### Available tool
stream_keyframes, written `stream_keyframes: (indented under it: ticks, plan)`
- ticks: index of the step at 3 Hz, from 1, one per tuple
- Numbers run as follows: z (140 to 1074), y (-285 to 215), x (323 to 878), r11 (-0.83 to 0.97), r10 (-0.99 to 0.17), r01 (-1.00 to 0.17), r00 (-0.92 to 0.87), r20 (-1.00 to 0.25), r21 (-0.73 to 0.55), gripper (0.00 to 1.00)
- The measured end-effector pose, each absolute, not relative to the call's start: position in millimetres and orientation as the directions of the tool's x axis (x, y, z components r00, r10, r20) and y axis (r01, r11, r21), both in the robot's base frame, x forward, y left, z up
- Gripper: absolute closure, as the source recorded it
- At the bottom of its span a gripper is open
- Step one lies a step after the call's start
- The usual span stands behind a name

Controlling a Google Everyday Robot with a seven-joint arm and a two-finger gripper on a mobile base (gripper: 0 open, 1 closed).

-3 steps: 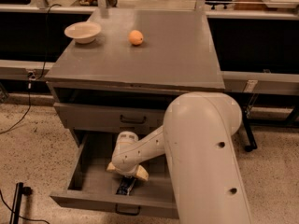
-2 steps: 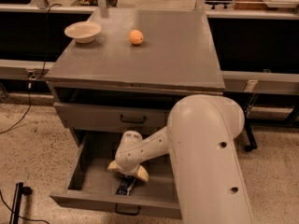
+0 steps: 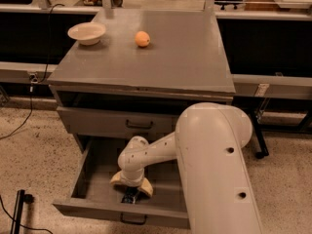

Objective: Pick rxbar blueberry from middle drawer and place on counter

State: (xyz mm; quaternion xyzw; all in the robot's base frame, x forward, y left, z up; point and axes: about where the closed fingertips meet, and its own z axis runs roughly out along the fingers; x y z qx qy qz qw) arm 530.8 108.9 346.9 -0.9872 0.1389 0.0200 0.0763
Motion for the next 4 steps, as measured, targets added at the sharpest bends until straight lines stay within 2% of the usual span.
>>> stream_keyframes:
  ticks: [1,4]
  plan:
    - [338,108,519,-0.955,-0.269,-0.279,0.958,-0.104,-0.103,0.18]
    - [354,109,514,-0.959,-0.259,-0.269,0.960,-0.110,-0.091,0.89]
